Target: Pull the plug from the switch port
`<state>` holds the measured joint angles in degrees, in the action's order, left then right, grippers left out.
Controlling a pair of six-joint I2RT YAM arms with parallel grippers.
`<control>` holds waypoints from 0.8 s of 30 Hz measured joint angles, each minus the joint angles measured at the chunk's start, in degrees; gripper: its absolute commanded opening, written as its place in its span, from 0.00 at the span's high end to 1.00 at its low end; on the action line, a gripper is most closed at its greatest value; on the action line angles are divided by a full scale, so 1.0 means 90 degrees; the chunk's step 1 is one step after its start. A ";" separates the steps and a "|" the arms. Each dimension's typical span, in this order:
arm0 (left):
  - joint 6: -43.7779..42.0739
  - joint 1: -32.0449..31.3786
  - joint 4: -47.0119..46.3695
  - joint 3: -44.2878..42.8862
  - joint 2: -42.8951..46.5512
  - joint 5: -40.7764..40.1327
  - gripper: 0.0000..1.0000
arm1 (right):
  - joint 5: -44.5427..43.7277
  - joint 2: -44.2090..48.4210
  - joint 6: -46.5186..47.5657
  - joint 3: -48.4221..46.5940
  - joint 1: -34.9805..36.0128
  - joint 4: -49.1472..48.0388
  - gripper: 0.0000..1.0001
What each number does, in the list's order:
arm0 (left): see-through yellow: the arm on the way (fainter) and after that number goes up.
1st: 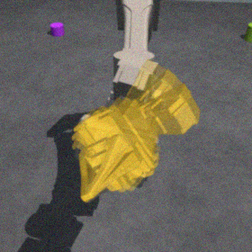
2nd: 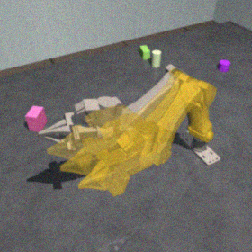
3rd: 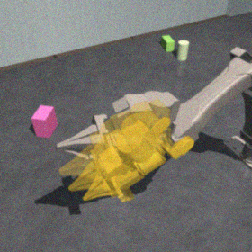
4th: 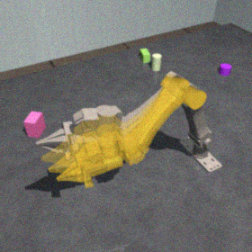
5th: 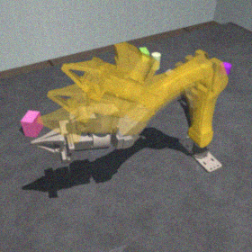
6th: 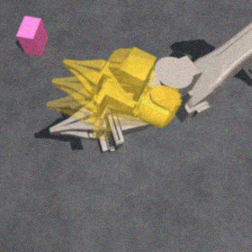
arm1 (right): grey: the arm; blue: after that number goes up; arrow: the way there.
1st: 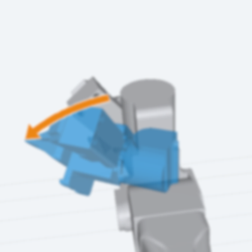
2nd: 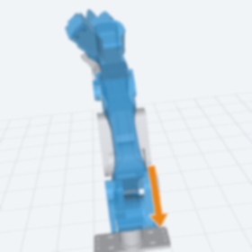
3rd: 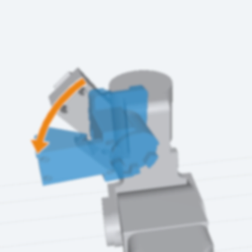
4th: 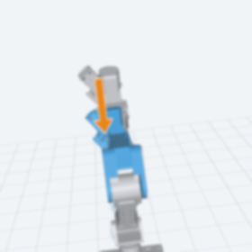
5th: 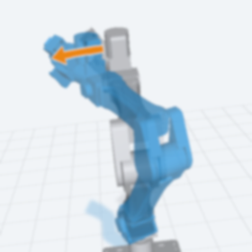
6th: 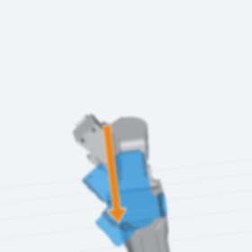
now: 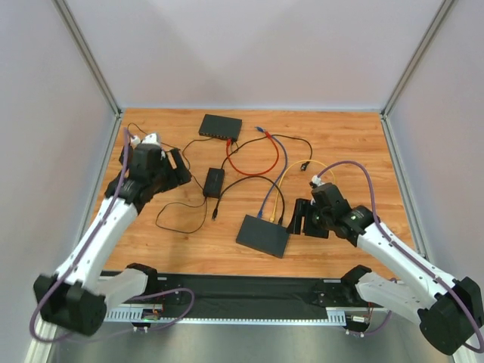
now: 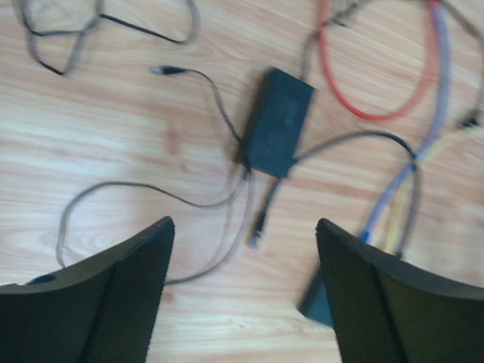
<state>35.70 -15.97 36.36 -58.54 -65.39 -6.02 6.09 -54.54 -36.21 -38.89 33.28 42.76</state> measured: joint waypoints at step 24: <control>0.0420 -0.2193 -0.3337 0.2844 -0.0906 0.2577 0.17 | -0.0112 -0.0646 -0.0784 0.0925 -0.0010 -0.1843 0.41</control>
<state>39.48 -35.70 6.33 -32.95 -73.54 17.17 5.08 -60.36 -43.27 -30.57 33.19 26.17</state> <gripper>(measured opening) 0.834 0.603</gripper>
